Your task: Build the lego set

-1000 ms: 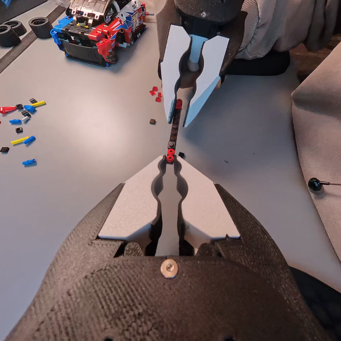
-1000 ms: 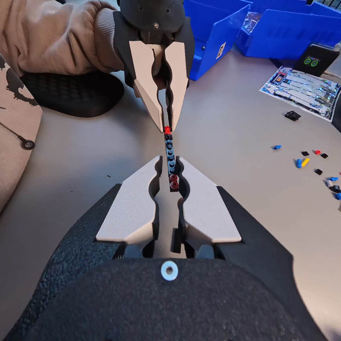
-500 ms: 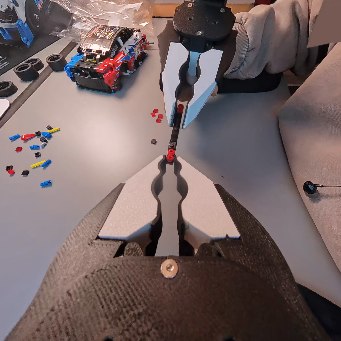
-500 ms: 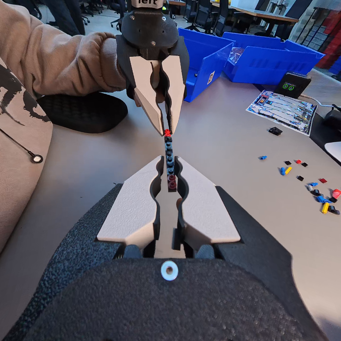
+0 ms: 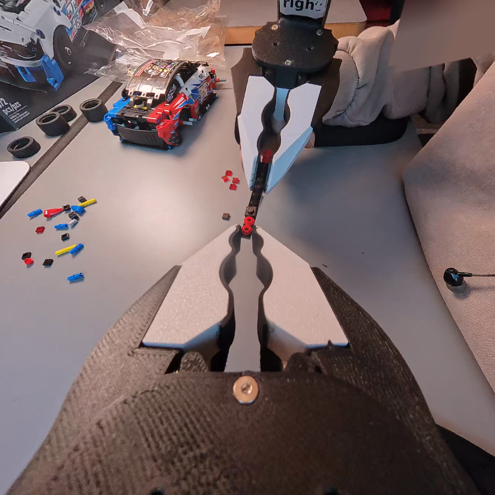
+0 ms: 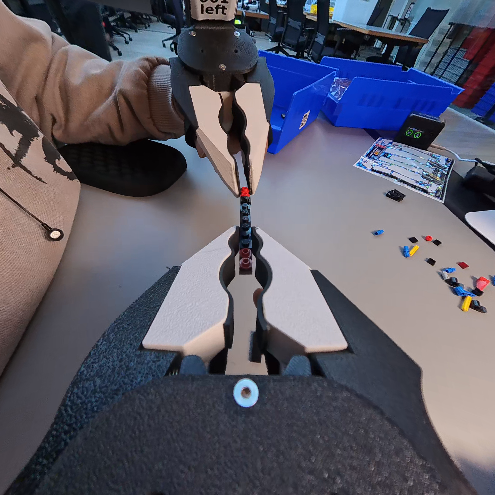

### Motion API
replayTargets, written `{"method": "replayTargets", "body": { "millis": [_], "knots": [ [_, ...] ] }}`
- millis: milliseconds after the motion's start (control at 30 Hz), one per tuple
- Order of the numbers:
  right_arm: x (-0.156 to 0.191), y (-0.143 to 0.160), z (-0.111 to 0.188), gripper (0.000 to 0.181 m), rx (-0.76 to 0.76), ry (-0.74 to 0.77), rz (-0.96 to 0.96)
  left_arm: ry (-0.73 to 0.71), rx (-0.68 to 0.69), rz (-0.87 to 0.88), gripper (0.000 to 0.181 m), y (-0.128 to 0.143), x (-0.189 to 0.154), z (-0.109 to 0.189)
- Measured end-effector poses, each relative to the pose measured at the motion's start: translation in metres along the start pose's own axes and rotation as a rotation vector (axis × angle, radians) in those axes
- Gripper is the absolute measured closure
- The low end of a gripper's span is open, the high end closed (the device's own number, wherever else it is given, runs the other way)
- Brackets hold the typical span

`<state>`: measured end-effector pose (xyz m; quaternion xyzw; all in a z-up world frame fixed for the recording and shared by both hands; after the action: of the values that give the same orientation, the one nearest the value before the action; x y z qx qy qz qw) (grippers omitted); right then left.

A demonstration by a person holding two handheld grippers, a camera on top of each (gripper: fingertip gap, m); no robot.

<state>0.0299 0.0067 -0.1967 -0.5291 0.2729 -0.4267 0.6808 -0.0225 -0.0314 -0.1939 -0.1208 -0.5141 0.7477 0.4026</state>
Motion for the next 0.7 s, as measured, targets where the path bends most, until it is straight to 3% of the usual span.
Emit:
{"method": "replayTargets", "body": {
  "millis": [100,167,300,467,700],
  "knots": [
    [-0.002,-0.006,0.001,0.176,-0.036,0.004,-0.046,-0.041,-0.021,-0.001,0.171,-0.005,0.005,0.004],
    [-0.006,-0.012,0.003,0.176,-0.056,0.023,-0.062,-0.093,-0.006,-0.044,0.156,-0.009,0.010,0.007],
    [-0.021,-0.022,0.007,0.176,-0.025,0.102,-0.111,-0.291,0.036,-0.248,0.147,-0.025,0.027,0.017],
    [-0.036,-0.047,0.008,0.176,0.028,0.218,-0.181,-0.530,0.156,-0.582,0.151,-0.038,0.049,0.018],
    [-0.041,-0.076,0.006,0.176,0.045,0.286,-0.205,-0.663,0.244,-0.774,0.161,-0.047,0.066,0.010]
  ]
}}
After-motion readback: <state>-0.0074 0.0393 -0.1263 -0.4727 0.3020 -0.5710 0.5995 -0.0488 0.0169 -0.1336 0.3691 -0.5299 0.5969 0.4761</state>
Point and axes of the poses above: each gripper's, where its closed fingertips meet, z back along the fingers, y out of its underside, x = y × z across the jaws, the point moved 2 cm from there along z, back along the fingers, and after that the axes turned 11 degrees about -z, right-handed, at the moved point
